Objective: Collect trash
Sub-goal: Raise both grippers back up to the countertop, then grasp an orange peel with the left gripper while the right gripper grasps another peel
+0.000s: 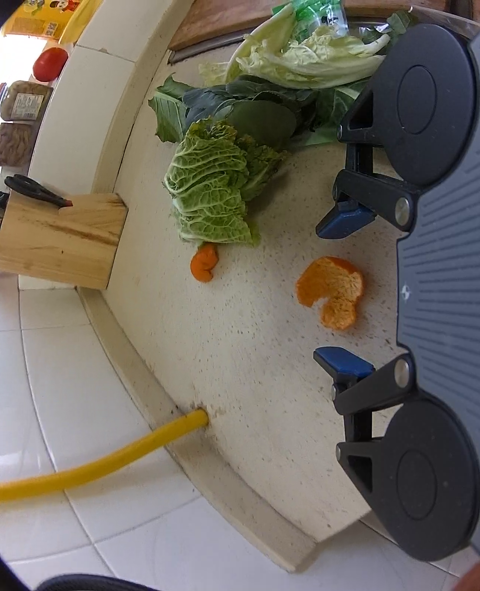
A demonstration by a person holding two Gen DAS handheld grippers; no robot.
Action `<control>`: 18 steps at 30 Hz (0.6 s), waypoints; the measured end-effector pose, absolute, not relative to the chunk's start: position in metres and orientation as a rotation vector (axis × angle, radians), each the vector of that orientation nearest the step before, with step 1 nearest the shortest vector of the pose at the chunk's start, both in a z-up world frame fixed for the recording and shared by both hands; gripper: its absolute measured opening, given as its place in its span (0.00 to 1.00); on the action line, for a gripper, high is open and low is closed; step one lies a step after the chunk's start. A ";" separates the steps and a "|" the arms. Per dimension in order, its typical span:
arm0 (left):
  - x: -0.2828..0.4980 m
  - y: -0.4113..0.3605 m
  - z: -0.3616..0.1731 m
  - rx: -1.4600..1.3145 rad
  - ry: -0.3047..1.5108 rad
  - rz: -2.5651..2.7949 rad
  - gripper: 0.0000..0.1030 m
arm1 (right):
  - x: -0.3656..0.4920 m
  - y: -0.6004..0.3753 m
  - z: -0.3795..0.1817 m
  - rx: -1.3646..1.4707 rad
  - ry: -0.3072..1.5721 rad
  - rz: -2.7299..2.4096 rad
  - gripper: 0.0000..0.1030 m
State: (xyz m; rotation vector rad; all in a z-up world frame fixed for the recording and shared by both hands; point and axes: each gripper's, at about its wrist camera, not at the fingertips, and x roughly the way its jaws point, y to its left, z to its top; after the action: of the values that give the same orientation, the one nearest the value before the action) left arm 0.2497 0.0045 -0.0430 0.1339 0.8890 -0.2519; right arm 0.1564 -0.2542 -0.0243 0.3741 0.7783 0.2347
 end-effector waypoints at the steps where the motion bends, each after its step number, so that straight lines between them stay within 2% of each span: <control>1: 0.252 0.005 -0.044 0.132 0.893 -0.258 0.60 | 0.157 -0.254 -0.024 0.369 0.778 0.226 0.87; 8: 0.256 0.011 -0.046 0.103 0.909 -0.296 0.59 | 0.181 -0.241 -0.010 0.315 0.765 0.233 0.87; 15: 0.259 0.017 -0.048 0.067 0.902 -0.289 0.31 | 0.228 -0.189 0.014 0.110 0.693 0.420 0.85; 16: 0.260 0.020 -0.048 0.049 0.902 -0.283 0.30 | 0.237 -0.177 0.016 0.053 0.679 0.454 0.83; 18: 0.260 0.025 -0.048 0.019 0.901 -0.273 0.20 | 0.257 -0.152 0.014 -0.054 0.686 0.511 0.68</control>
State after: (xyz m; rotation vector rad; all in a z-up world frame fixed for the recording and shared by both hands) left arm 0.2605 0.0249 -0.0477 0.0188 0.9006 -0.2729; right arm 0.2566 -0.1519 0.0137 -0.0542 0.6857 0.5114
